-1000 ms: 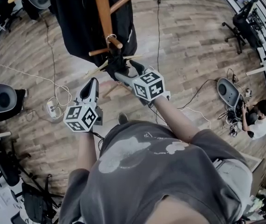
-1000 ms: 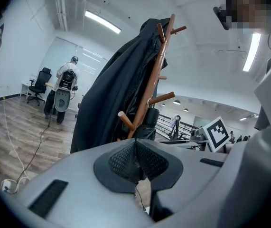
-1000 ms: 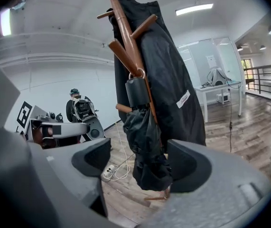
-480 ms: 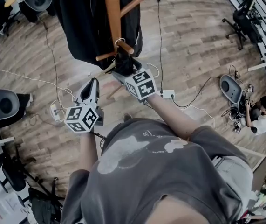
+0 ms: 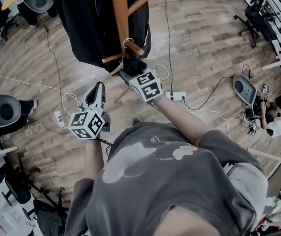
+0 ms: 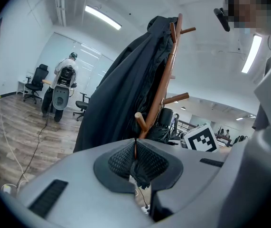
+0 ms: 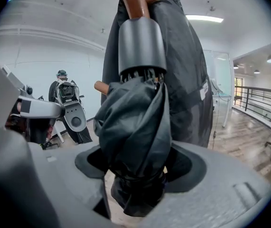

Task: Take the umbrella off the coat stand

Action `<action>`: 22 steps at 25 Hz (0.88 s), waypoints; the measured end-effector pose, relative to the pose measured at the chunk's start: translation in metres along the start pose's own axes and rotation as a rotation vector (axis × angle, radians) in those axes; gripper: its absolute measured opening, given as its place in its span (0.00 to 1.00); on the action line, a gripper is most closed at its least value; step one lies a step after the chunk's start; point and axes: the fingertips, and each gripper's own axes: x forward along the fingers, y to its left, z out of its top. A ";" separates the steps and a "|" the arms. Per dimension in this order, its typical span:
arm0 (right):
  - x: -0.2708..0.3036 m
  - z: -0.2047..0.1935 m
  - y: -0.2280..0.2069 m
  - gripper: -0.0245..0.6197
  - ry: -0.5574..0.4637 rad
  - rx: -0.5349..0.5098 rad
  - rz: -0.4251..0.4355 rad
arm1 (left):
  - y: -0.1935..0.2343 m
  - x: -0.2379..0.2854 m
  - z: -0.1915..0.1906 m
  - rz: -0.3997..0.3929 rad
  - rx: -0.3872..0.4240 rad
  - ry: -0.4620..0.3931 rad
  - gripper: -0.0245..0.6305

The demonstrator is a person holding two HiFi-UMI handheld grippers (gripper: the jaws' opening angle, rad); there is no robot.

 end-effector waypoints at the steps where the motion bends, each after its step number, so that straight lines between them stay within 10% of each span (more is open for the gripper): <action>1: 0.000 -0.001 -0.001 0.52 0.003 -0.006 -0.007 | 0.000 0.001 -0.001 0.000 0.000 0.001 0.05; 22: -0.025 0.006 -0.005 0.46 -0.005 -0.009 0.004 | -0.014 -0.006 0.001 0.027 0.007 -0.016 0.05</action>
